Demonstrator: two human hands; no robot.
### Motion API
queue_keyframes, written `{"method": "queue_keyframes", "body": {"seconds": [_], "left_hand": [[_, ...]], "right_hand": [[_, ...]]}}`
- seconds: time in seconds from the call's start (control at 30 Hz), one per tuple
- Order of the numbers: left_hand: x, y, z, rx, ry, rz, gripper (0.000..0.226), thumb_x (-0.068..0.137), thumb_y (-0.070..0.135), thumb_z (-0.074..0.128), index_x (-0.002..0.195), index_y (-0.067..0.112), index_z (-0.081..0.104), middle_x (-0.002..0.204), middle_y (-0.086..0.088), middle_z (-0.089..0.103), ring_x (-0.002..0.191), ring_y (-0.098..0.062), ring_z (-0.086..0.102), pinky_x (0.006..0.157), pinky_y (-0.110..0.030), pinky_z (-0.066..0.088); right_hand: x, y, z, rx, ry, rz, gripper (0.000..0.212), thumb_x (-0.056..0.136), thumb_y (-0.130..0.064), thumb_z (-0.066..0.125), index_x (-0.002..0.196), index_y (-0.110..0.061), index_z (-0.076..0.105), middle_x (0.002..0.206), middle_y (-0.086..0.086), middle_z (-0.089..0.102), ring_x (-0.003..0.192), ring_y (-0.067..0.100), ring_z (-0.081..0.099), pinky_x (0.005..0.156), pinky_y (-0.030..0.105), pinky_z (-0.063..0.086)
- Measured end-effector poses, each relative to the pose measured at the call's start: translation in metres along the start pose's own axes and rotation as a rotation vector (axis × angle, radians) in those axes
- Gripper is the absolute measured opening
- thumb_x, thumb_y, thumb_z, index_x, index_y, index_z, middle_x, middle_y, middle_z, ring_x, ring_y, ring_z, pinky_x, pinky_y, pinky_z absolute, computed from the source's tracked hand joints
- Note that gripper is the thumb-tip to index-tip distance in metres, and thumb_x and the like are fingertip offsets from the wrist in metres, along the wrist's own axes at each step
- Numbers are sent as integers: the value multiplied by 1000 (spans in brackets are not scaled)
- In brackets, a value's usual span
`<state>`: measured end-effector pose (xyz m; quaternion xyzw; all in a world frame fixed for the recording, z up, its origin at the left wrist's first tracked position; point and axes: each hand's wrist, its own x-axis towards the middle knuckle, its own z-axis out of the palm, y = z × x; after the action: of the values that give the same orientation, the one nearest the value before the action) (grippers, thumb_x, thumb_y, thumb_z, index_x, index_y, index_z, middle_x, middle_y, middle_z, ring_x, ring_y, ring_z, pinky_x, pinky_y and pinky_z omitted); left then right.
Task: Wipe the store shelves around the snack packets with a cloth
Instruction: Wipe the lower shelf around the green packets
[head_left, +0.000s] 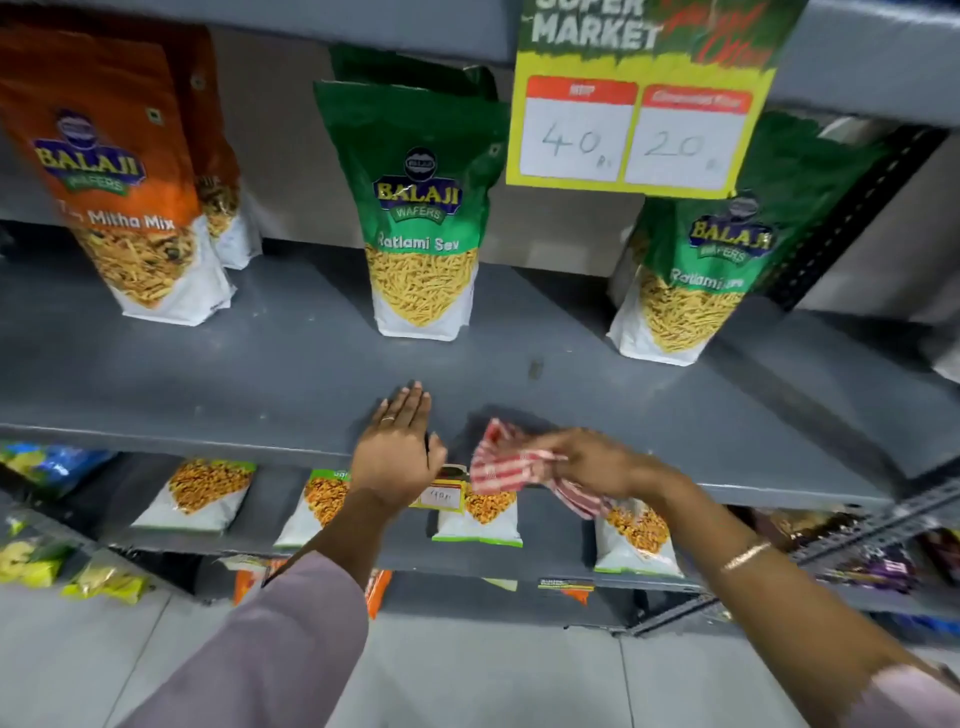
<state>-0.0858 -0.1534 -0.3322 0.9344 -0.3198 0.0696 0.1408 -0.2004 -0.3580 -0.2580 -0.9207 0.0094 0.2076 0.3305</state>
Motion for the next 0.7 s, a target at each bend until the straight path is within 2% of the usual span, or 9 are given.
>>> {"method": "queue_keyframes", "body": {"seconds": [0.07, 0.1, 0.2, 0.27, 0.33, 0.4, 0.43, 0.57, 0.7], "left_hand": [[0, 0, -1, 2, 4, 1, 57, 75, 27, 33, 106, -7, 67, 113, -22, 65, 102, -34, 64, 87, -50, 47], [0, 0, -1, -1, 6, 2, 57, 75, 26, 33, 106, -7, 67, 113, -22, 65, 102, -34, 64, 87, -51, 47], [0, 0, -1, 1, -6, -5, 57, 74, 25, 32, 105, -8, 66, 113, -23, 65, 101, -35, 64, 88, -51, 47], [1, 1, 0, 4, -11, -5, 58, 74, 25, 31, 106, -8, 66, 113, -23, 64, 102, -36, 63, 89, -52, 46], [0, 0, 1, -2, -7, -7, 59, 74, 26, 30, 108, -7, 65, 115, -23, 63, 105, -36, 62, 91, -51, 44], [0, 0, 1, -6, -4, -4, 60, 74, 26, 29, 109, -8, 65, 116, -23, 63, 106, -35, 61, 92, -50, 44], [0, 0, 1, -2, -6, -2, 60, 74, 26, 29, 109, -8, 65, 116, -23, 63, 106, -35, 62, 92, -50, 44], [2, -1, 2, 9, -8, -3, 60, 74, 27, 29, 110, -7, 64, 117, -22, 63, 106, -35, 61, 92, -49, 44], [2, -3, 4, 18, 1, 3, 59, 74, 28, 31, 108, -6, 66, 116, -21, 64, 104, -34, 63, 90, -50, 43]], "right_hand": [[-17, -5, -14, 231, -204, -70, 33, 95, 3, 48, 119, -19, 56, 116, -5, 63, 96, -17, 60, 93, 17, 46], [-22, -7, -22, 383, -173, -77, 33, 94, 8, 45, 119, -12, 57, 112, -6, 66, 94, -14, 63, 91, 13, 49], [-5, 2, -35, 604, 466, 75, 30, 95, 2, 46, 107, -19, 62, 101, -1, 71, 81, -2, 69, 87, 20, 55], [21, 12, -29, 403, 725, 222, 29, 95, -11, 45, 116, -26, 60, 116, 7, 68, 104, 19, 67, 97, 37, 51], [39, 10, 0, -60, 516, 399, 48, 97, -21, 39, 145, -21, 36, 151, 12, 39, 140, 31, 37, 114, 47, 33], [51, -2, 29, -424, 419, 451, 62, 100, -28, 32, 153, -20, 0, 163, 6, 0, 150, 28, -1, 122, 47, 9], [51, -13, 39, -471, 428, 381, 62, 101, -31, 28, 152, -22, -6, 162, 3, -8, 150, 25, -8, 123, 45, 3], [41, -11, 49, -479, 366, 146, 56, 102, -39, 22, 152, -28, -1, 162, -5, -5, 150, 14, -7, 123, 39, -1], [43, 32, 12, -394, 498, 429, 57, 102, -30, 25, 152, -25, -2, 161, -2, -12, 150, 19, -8, 123, 46, 8]]}}
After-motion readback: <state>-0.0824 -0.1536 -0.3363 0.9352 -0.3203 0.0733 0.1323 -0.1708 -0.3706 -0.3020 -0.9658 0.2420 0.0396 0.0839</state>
